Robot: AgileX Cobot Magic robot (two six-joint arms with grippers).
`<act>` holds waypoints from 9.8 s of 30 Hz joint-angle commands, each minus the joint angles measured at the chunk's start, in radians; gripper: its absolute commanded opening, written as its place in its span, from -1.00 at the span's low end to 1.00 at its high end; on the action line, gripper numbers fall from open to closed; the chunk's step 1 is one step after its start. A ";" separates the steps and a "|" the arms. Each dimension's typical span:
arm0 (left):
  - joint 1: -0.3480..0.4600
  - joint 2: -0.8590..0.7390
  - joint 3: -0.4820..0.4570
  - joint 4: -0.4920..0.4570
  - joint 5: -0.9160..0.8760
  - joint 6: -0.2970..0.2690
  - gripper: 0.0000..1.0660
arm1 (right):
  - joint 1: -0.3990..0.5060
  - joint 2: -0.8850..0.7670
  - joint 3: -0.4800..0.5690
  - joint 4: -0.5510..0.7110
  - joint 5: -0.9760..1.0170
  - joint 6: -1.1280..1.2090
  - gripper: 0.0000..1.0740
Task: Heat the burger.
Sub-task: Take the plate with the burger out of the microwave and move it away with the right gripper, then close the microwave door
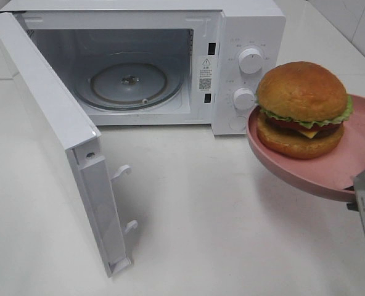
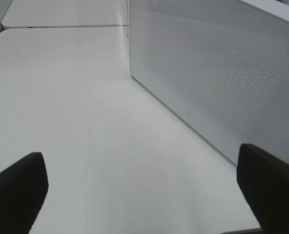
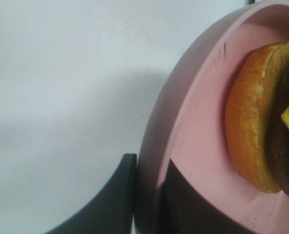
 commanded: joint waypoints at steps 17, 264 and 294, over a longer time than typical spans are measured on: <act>0.005 -0.020 0.003 -0.001 -0.008 0.001 0.90 | 0.002 0.057 -0.007 -0.482 0.183 0.730 -1.00; 0.002 0.817 0.313 0.026 -1.434 0.057 -1.00 | -0.559 -0.863 -0.054 0.316 0.423 0.896 0.42; -0.106 1.501 0.218 0.582 -1.963 -0.293 -1.00 | -0.559 -0.863 -0.054 0.316 0.423 0.896 0.42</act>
